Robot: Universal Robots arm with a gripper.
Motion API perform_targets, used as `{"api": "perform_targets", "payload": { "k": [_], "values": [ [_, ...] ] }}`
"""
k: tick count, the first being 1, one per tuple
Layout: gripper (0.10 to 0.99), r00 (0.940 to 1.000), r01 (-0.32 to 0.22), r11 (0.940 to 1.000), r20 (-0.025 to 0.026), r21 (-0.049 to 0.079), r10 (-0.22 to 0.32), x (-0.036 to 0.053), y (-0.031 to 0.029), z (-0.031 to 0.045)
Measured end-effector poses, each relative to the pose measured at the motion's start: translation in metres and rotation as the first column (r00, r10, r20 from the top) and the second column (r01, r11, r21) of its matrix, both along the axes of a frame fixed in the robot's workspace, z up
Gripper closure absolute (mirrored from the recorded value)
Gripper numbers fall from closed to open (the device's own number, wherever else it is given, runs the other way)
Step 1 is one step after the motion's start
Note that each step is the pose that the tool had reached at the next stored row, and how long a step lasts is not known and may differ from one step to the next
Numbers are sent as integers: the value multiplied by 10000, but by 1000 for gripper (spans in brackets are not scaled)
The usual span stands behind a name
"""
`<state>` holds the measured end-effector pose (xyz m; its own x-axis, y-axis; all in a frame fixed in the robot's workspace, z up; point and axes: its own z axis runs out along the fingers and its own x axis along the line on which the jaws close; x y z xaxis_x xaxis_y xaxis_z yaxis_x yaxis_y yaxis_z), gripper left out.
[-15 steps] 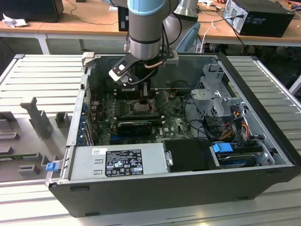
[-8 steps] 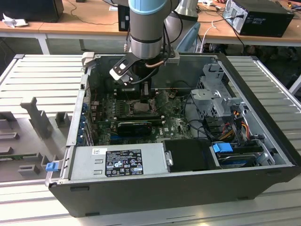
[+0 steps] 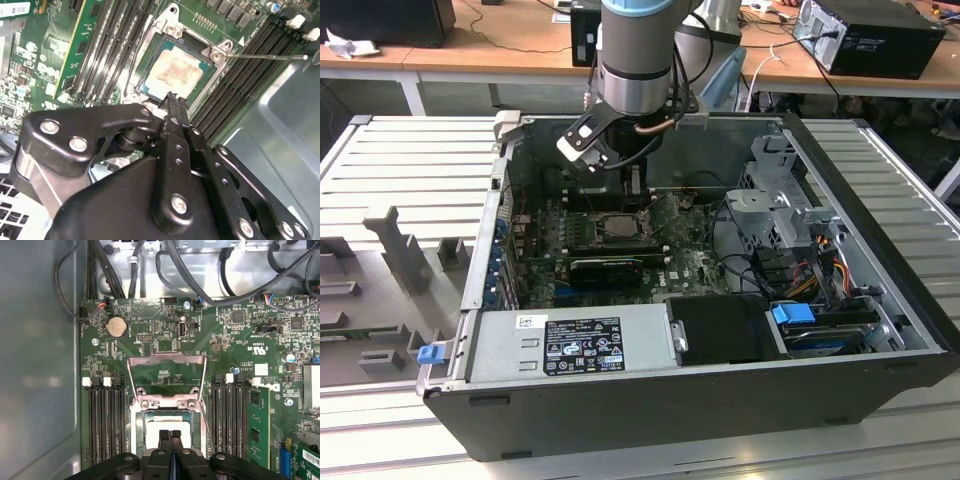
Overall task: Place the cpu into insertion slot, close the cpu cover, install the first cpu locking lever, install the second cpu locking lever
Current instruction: 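Close the cpu cover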
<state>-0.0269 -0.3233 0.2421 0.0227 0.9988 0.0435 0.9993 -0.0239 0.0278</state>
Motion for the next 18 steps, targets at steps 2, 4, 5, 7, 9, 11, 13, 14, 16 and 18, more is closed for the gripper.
{"api": "perform_targets", "payload": {
  "k": [2,4,5,7,9,11,13,14,16,18],
  "values": [
    [980,10000,3,10000,0,1,-3,5,0,7],
    [980,10000,1,10000,0,-17,-1,16,0,8],
    [980,10000,1,10000,-1,-18,-1,19,0,8],
    [980,10000,2,10000,0,-19,-2,20,0,25],
    [980,10000,2,10000,0,-21,-2,28,0,64],
    [980,10000,1,10000,-1,-22,-1,44,0,99],
    [980,10000,1,10000,-1,-22,-1,98,0,130],
    [980,10000,1,10000,0,-21,-1,103,1,144],
    [980,10000,3,10000,0,-20,-3,139,1,146],
    [980,10000,1,10000,0,-21,-1,176,1,146]
  ]
}}
